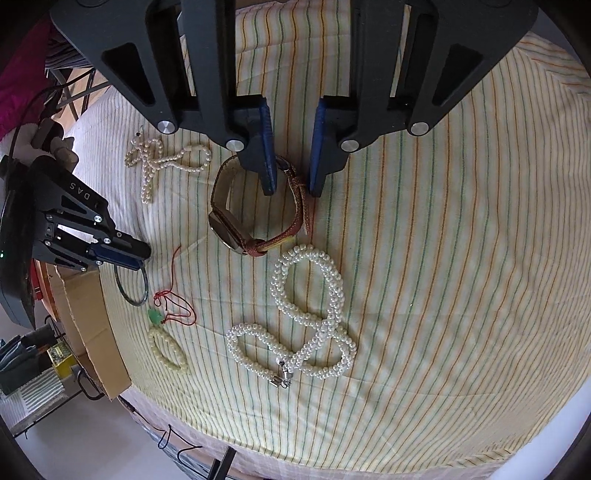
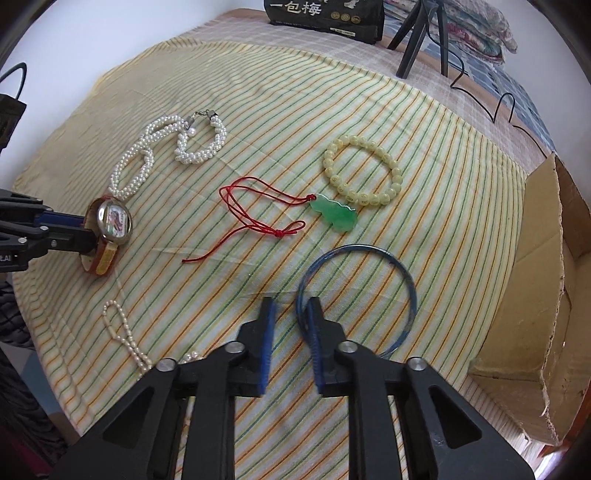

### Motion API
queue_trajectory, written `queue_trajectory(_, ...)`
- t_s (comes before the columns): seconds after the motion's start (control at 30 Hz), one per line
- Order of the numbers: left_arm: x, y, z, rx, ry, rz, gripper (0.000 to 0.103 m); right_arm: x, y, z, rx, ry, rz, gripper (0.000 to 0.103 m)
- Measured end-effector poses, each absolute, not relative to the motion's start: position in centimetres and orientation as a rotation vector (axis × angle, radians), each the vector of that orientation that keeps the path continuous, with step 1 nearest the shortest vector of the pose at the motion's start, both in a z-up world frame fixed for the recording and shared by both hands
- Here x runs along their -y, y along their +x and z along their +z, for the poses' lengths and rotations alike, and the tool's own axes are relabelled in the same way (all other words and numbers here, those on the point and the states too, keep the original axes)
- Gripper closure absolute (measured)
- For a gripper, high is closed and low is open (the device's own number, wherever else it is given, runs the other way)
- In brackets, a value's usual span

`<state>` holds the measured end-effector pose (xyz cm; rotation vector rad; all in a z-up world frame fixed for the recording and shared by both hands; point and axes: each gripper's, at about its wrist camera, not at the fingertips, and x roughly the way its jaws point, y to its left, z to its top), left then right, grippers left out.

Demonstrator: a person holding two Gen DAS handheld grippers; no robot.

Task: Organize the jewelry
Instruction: 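Close the left tool on the watch strap while the right tool grips the dark bangle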

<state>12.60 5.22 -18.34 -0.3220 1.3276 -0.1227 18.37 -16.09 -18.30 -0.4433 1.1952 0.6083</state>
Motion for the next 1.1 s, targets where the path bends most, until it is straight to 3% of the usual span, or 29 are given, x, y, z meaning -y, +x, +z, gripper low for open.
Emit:
queue_trajectory(0.2,-5.3,12.7,-18.0,-1.313,-0.33,-0.121,0.095,16.4,18.1,-17.8,-1.185,-0.431,0.602,0.1)
queue_trajectory(1.1,-3.5,12.6,-12.8,-1.156,-0.336,-0.186,0.095,19.7,18.4,-9.6,-0.986,-0.243,0.567,0.101)
